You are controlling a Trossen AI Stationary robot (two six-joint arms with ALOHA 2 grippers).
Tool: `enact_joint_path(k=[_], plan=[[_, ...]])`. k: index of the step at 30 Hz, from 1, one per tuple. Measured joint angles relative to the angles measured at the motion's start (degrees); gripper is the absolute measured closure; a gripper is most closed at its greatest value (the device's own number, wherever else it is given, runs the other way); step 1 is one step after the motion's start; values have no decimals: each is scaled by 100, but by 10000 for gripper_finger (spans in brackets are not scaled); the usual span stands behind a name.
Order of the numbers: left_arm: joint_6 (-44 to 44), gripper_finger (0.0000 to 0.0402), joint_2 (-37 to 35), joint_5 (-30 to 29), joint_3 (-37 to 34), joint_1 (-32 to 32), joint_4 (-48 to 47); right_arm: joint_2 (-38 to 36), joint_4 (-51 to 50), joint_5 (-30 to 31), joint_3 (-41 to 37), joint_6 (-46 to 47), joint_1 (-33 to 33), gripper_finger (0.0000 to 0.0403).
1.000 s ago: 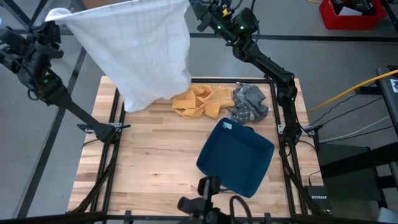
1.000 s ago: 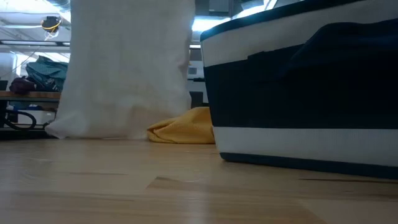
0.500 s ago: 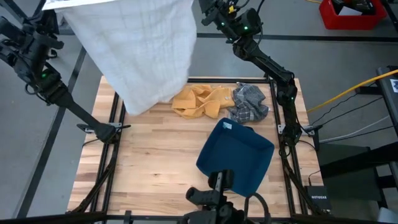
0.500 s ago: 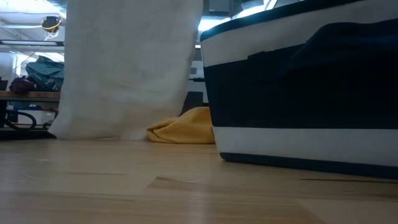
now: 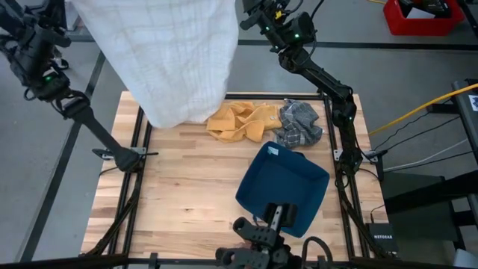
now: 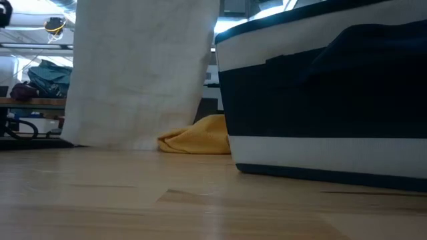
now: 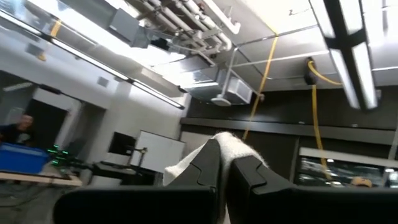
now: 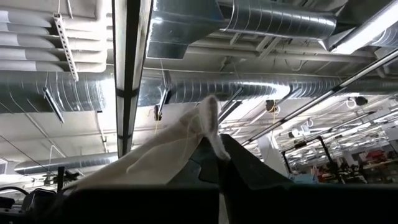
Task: Fold towel
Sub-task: Fold the white towel
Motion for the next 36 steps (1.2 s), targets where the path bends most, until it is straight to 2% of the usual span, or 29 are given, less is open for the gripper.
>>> enact_joint_path(k=[5,11,17,29,33,36], plan=[[205,402,-27,74,74,-488,-76,0,19,-278,0,69,-26,402],[475,402,80,-366,75,-443,-147,-134,-203,-891,0,303,-180,402],[614,402,175,-471,58,-410,-222,-488,-454,-1212,9,280,-469,402],[876,402,313,-256,60,-589,-463,-492,-390,-1299,9,307,-468,402],[619,401,289,-350,62,-591,-434,-492,-438,-1501,9,505,-470,402],[238,401,314,-669,23,-589,-455,-494,-549,-1786,11,756,-430,402]])
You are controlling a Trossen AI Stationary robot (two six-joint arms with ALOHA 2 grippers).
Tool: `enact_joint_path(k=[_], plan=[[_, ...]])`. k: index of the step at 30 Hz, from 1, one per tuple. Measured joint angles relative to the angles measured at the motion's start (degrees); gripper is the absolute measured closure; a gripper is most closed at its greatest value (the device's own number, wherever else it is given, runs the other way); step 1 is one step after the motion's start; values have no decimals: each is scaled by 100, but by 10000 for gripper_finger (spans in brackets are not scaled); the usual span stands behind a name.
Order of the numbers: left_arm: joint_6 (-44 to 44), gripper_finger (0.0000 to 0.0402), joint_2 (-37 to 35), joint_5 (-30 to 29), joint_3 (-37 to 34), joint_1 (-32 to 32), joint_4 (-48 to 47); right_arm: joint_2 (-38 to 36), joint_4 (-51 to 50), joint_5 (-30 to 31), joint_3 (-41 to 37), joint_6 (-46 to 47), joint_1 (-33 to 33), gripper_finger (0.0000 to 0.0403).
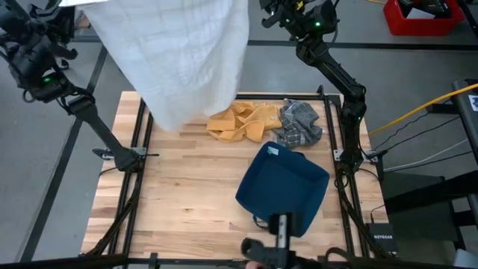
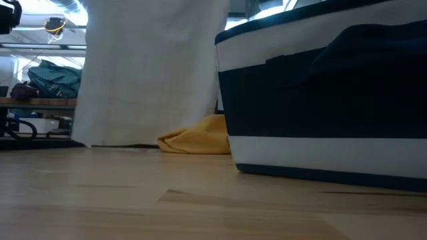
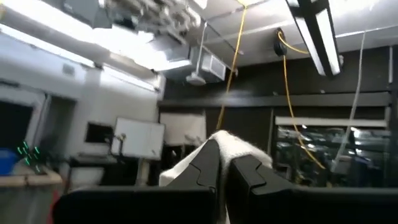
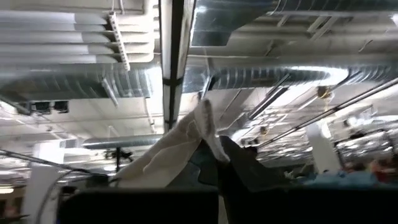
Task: Fold towel
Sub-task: Fold the white towel
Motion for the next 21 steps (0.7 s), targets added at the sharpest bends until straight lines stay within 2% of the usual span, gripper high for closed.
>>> enact_joint_path(k=[8,13,21], plan=[[-306,401,537,-1248,-23,4,-44,-203,-1206,-775,5,348,129,402],[-500,401,1009,-1360,-31,0,-73,-516,-2120,-1185,5,133,320,402],[-1014,401,1563,-1620,-31,-2,-61,-851,-3700,-1370,5,-647,814,402]])
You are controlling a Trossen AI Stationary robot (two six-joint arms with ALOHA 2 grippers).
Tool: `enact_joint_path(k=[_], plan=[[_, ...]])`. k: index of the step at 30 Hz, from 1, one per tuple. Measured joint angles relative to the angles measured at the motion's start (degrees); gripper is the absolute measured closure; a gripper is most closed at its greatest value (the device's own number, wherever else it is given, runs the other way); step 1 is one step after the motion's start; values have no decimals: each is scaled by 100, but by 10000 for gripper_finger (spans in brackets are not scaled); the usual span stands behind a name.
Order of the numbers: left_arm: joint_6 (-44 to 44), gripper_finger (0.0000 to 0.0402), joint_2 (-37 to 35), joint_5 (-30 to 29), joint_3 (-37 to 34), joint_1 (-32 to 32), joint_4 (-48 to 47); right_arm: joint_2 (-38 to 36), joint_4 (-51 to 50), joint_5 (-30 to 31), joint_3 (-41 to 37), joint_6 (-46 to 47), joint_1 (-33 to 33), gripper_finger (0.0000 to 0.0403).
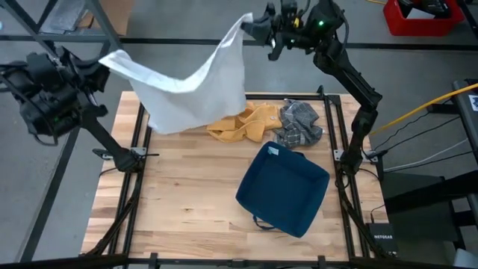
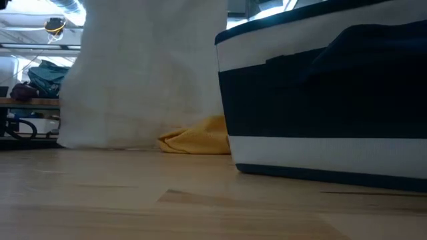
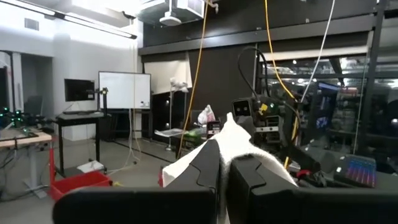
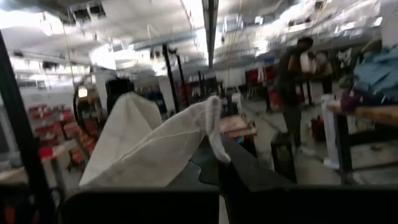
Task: Fold towel
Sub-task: Fold the white towel
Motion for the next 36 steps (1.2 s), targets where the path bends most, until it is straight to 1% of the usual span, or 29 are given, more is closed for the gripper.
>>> enact_joint_path(k=[6,8,11,15,18,21,23,25,26,29,32,36], plan=[[-641,401,237,-173,-4,-7,-9,-169,-808,-70,-3,-426,282,402],[-894,401,325,-288,-4,-7,-10,-270,-1198,-174,-2,-586,328,402],[-1037,401,425,-441,-33,-85,-56,-414,-1986,-210,-2,-996,401,402],[-1060,402,474,-526,-268,-296,-104,-559,-3138,-139,-4,-1558,506,402],[-1127,401,453,-573,-503,-341,-93,-602,-3621,-23,-4,-1763,578,402],[-1465,401,408,-684,-788,-398,-83,-601,-3940,21,-6,-1775,658,402],[-1807,401,410,-794,-992,-423,-91,-601,-4073,62,-61,-1779,771,402],[-2219,401,419,-1146,-1153,-424,-100,-601,-4238,71,-125,-1780,902,402],[-2446,401,420,-1197,-1251,-422,-106,-600,-4342,68,-152,-1780,976,402],[-3213,401,432,-1186,-1555,-451,-94,-595,-4744,160,-173,-1783,1246,402],[-3749,401,503,-1211,-1787,-596,-111,-597,-5109,400,-173,-1793,1563,402],[-4285,402,759,-1210,-1862,-857,-111,-595,-5567,638,-173,-1935,1982,402]])
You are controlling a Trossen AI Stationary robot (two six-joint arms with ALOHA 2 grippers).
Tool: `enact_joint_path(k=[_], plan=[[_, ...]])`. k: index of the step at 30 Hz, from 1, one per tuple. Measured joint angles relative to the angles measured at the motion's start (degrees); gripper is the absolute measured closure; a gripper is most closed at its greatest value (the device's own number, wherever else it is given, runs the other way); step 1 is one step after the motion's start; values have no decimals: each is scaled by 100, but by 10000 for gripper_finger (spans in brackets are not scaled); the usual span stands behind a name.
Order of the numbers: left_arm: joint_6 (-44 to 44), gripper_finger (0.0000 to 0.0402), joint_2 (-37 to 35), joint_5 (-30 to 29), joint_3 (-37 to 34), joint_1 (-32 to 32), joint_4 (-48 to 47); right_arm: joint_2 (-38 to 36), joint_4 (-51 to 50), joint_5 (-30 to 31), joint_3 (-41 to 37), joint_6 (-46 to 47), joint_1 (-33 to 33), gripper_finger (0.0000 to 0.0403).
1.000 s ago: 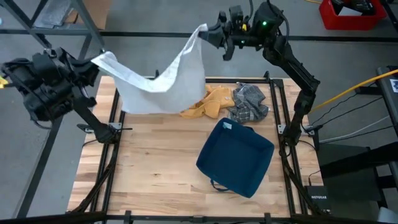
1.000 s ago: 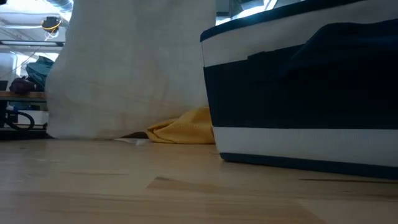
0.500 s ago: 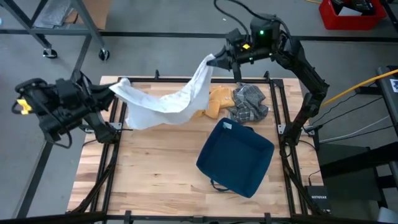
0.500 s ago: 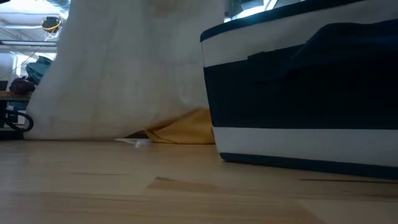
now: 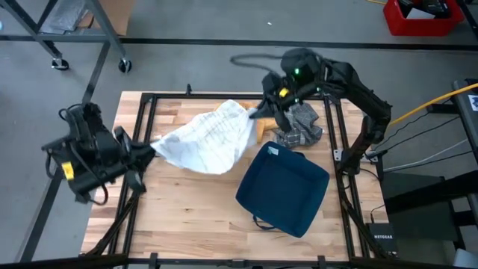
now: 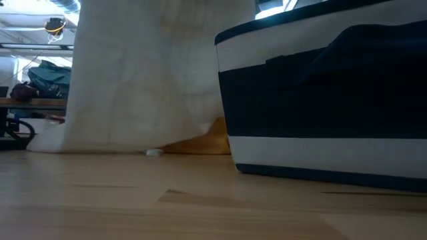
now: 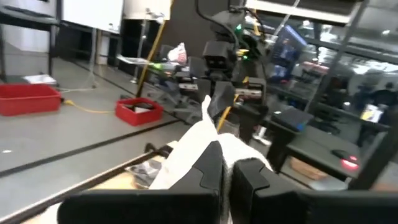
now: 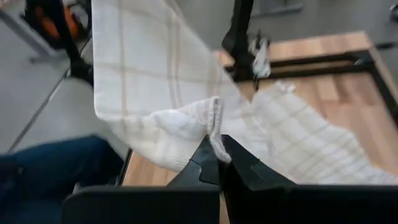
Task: Fold towel
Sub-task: Fold the white towel
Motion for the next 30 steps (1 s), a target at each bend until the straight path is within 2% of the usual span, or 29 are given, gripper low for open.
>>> enact_joint_path(k=[4,17,22,30], plan=[[-689,401,324,0,0,-291,-2,0,-335,302,0,4,365,402],[-3126,401,1189,-2,21,-719,6,0,-566,489,0,631,1695,402],[-3826,401,1681,1,284,-874,12,0,-562,993,0,1061,2370,402],[-4176,401,2834,2,1244,-943,-1,2,-562,2215,0,1782,3519,402]])
